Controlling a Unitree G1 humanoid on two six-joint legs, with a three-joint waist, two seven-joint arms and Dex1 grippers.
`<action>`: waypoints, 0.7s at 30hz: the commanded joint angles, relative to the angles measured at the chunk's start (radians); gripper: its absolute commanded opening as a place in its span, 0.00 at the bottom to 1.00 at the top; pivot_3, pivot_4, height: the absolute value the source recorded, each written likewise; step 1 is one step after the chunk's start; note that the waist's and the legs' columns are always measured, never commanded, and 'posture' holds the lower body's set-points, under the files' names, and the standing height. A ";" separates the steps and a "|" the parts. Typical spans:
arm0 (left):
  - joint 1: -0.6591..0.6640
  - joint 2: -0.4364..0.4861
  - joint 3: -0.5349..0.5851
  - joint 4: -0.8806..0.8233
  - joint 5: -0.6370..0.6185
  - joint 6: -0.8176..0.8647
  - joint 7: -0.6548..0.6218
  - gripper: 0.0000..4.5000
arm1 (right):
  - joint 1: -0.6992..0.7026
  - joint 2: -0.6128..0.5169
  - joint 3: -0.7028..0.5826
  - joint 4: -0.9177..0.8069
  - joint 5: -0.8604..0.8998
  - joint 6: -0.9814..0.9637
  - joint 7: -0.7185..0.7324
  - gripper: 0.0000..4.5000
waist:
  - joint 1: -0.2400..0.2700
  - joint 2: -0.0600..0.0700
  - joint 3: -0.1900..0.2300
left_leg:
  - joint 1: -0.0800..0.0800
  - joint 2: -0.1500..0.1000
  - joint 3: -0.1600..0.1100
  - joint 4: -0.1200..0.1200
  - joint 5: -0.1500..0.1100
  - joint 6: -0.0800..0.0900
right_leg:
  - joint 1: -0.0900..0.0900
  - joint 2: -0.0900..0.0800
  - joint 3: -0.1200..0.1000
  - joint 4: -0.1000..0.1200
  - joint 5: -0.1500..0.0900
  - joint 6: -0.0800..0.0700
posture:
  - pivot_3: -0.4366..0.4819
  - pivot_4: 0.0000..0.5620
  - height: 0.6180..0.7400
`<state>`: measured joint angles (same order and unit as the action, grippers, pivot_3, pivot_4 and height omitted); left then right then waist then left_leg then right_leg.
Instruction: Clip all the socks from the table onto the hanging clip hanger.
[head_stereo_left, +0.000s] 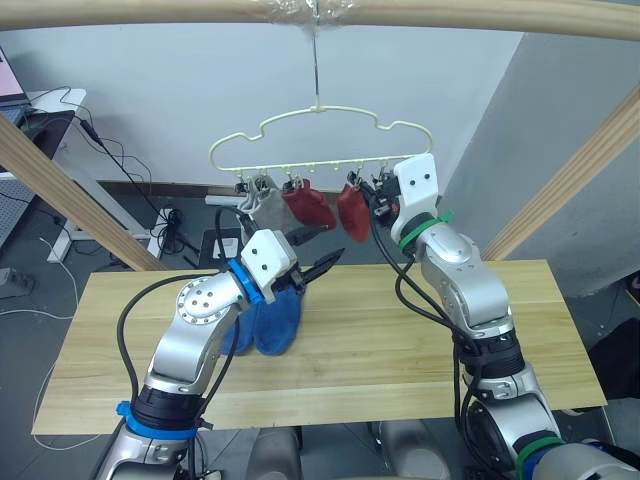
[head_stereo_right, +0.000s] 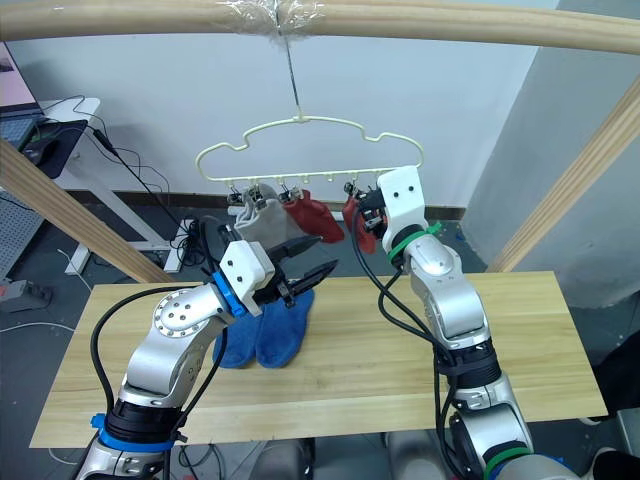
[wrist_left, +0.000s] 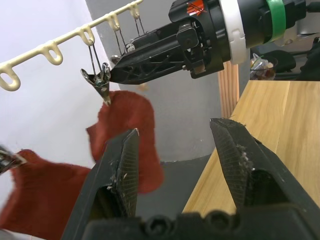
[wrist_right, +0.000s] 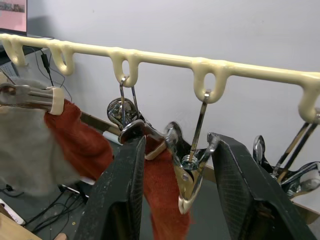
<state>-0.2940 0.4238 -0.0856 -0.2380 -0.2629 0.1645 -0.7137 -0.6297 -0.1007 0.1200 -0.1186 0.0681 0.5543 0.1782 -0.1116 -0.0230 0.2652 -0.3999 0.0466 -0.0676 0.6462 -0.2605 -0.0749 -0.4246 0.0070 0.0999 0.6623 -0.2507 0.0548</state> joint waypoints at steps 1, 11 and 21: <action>-0.004 -0.004 -0.004 -0.028 0.003 -0.024 -0.002 0.56 | -0.027 0.014 0.002 -0.008 0.000 -0.031 0.007 0.45 | 0.000 0.000 0.000 | 0.000 0.000 0.000 0.000 0.000 0.000 | 0.000 0.000 0.000 0.000 0.000 0.000 | 0.37 0.42 1.00; 0.000 -0.004 -0.010 -0.032 0.006 -0.023 0.003 0.56 | -0.052 0.043 -0.007 0.040 0.003 -0.054 0.006 0.45 | 0.000 0.000 0.000 | 0.000 0.000 0.000 0.000 0.000 0.000 | 0.000 0.000 0.000 0.000 0.000 0.000 | 0.37 0.42 1.00; 0.009 -0.004 -0.012 -0.038 0.009 -0.023 0.008 0.56 | -0.057 0.050 -0.012 0.051 0.006 -0.070 0.007 0.45 | 0.001 0.000 0.000 | 0.000 0.000 0.000 0.000 0.000 0.000 | 0.000 0.000 0.000 0.000 0.000 0.000 | 0.38 0.42 1.00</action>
<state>-0.2877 0.4236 -0.0975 -0.2382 -0.2562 0.1645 -0.7089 -0.6600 -0.0571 0.1183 -0.0439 0.0696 0.5126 0.1802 -0.1111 -0.0230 0.2652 -0.3998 0.0466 -0.0676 0.6463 -0.2605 -0.0749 -0.4247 0.0070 0.0999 0.6627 -0.2506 0.0547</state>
